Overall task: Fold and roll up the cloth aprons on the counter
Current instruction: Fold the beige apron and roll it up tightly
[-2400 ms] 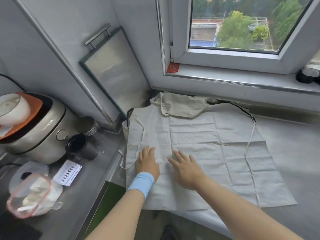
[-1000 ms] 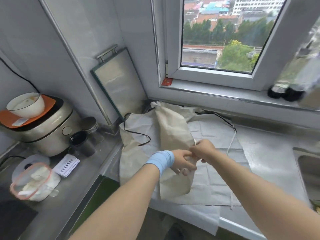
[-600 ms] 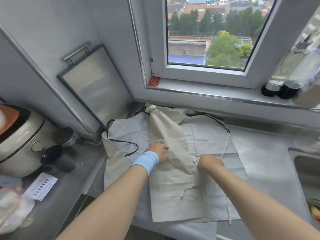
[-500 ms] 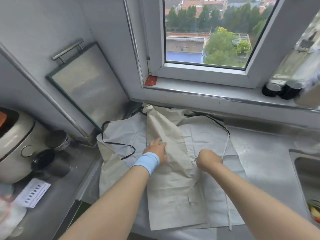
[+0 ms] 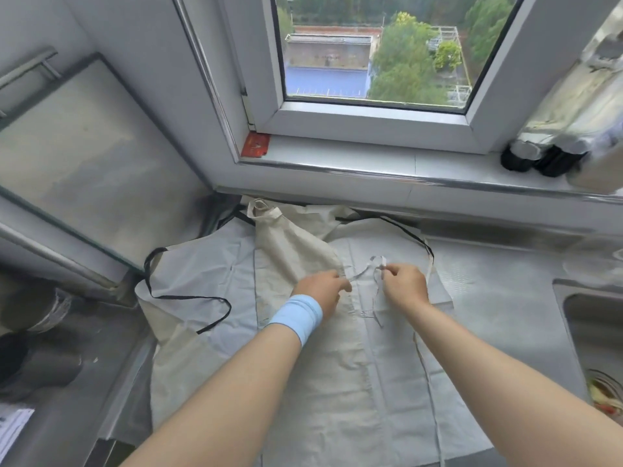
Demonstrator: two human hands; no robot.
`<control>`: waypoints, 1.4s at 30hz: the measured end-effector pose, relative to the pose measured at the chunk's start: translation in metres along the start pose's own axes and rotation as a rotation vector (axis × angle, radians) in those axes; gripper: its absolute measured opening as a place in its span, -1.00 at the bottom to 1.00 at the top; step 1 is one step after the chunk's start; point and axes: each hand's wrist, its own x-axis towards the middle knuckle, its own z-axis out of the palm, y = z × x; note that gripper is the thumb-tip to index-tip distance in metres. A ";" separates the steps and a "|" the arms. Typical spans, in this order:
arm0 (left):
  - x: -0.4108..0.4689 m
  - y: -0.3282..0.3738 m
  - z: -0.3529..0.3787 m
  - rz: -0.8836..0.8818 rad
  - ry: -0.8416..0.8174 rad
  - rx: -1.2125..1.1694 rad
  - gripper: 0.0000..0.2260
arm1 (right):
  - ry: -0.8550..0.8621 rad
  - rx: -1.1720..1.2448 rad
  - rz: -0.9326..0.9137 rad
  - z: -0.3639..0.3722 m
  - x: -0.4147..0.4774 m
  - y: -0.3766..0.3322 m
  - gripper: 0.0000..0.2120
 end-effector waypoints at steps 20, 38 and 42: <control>-0.039 -0.001 0.002 0.191 0.287 -0.158 -0.91 | -0.868 -0.049 -0.020 0.003 -0.062 -0.025 -0.77; -0.024 0.069 0.045 -0.058 0.035 -0.187 -0.68 | -0.132 -0.212 0.282 -0.041 -0.093 0.074 -0.75; -0.023 0.101 0.038 -0.196 -0.354 -0.908 -0.48 | -0.179 0.391 0.323 -0.042 -0.085 0.049 -0.82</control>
